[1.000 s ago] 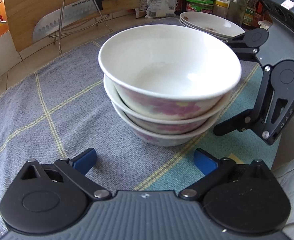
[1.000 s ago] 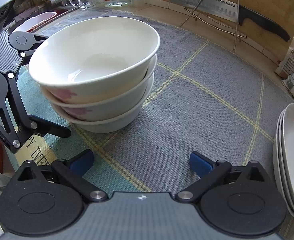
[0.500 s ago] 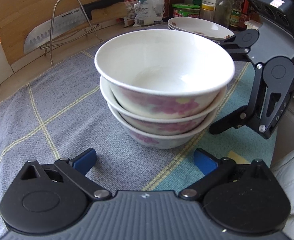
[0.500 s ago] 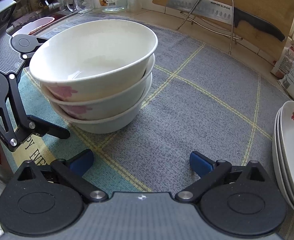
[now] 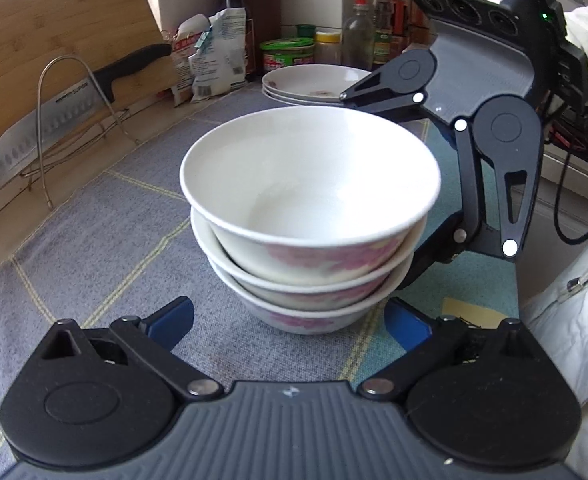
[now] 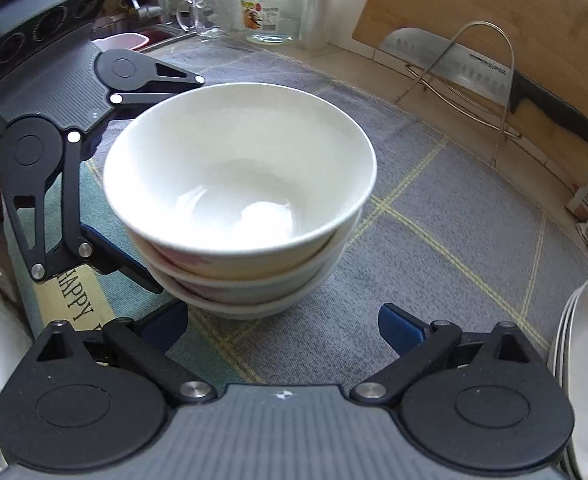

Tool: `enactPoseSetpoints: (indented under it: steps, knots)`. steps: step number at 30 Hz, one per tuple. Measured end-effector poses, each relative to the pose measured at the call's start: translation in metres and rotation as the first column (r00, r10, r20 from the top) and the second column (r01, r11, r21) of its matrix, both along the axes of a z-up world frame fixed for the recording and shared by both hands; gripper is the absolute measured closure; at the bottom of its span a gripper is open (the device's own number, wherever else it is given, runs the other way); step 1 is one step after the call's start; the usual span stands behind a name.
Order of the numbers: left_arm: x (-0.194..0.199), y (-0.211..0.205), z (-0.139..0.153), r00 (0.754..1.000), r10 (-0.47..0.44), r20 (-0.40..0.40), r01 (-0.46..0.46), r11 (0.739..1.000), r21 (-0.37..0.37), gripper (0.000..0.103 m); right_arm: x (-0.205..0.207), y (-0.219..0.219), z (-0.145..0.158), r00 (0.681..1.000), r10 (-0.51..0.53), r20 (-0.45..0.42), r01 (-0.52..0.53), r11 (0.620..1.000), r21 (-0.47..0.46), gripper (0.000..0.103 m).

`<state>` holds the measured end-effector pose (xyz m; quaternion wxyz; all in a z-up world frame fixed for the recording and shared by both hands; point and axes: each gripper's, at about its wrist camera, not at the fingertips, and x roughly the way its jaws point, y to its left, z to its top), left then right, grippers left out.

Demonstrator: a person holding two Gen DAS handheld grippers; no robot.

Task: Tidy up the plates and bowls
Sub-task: 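Grip the three-bowl stack from opposite sides with both tools, then lift and carry the bowl stack with both tools toward the plate stack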

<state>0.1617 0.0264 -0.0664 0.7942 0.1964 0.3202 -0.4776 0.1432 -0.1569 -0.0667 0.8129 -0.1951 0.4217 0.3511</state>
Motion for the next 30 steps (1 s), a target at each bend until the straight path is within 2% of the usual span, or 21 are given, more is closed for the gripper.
enactPoseSetpoints:
  steps: [7,14,30]
  knots:
    - [0.008,0.002,0.002,0.996,-0.085,-0.009,0.085,0.996,-0.010,0.006,0.003,0.007,0.006,0.993,0.122,-0.003,-0.122,0.992,-0.020,0.010]
    - [0.014,-0.002,0.004,0.988,-0.153,-0.010,0.153,0.988,0.010,0.010,0.005,0.009,0.013,0.983,0.183,-0.022,-0.183,0.983,-0.018,0.016]
    - [0.023,-0.005,0.007,0.972,-0.228,-0.053,0.229,0.973,0.014,0.016,0.018,0.005,0.010,0.975,0.206,-0.085,-0.205,0.978,0.026,0.018]
